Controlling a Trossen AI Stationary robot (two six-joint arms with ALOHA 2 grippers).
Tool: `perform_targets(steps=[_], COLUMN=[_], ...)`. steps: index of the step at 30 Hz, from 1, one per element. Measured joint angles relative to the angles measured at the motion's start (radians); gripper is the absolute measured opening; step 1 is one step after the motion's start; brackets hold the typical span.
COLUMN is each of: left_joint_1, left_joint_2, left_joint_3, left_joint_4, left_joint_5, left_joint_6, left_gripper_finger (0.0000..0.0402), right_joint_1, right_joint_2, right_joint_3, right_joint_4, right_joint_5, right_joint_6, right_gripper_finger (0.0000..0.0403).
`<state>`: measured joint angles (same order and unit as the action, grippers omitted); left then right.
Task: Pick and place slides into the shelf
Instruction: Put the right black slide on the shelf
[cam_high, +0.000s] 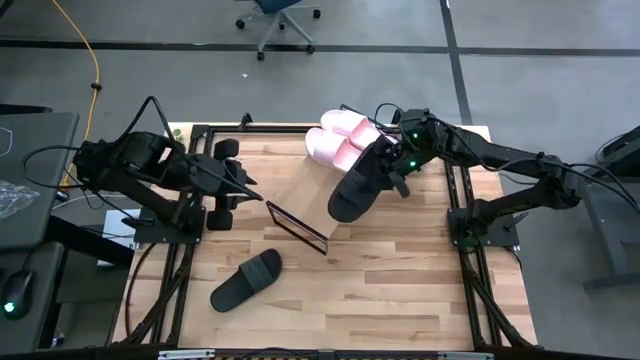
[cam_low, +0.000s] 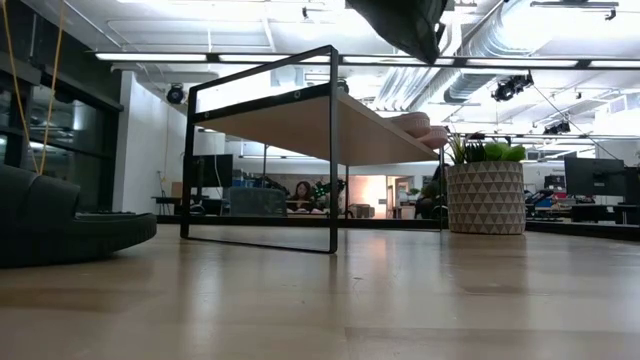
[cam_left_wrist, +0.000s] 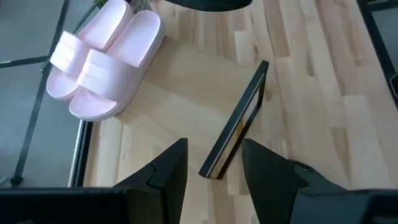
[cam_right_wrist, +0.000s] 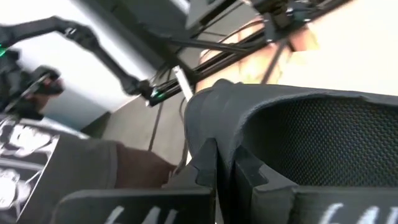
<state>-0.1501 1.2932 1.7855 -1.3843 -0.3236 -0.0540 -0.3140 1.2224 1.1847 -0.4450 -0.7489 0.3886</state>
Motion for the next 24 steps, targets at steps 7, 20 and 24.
perform_targets(steps=[7, 20, 24], left_joint_1=[0.0, 0.0, 0.033], left_joint_2=[0.011, 0.072, 0.112], left_joint_3=[0.0, 0.0, 0.001], left_joint_4=[0.005, 0.163, 0.222], left_joint_5=[0.0, -0.018, -0.034], left_joint_6=[-0.081, -0.149, -0.189], left_gripper_finger=[0.014, 0.014, 0.014], right_joint_1=[-0.02, -0.036, -0.007], right_joint_2=[0.0, 0.068, 0.077], right_joint_3=[0.0, 0.002, 0.002], right_joint_4=[-0.003, -0.011, 0.004], right_joint_5=[-0.135, -0.367, -0.379], right_joint_6=[-0.097, -0.222, -0.231], right_gripper_finger=[0.0, 0.0, 0.0])
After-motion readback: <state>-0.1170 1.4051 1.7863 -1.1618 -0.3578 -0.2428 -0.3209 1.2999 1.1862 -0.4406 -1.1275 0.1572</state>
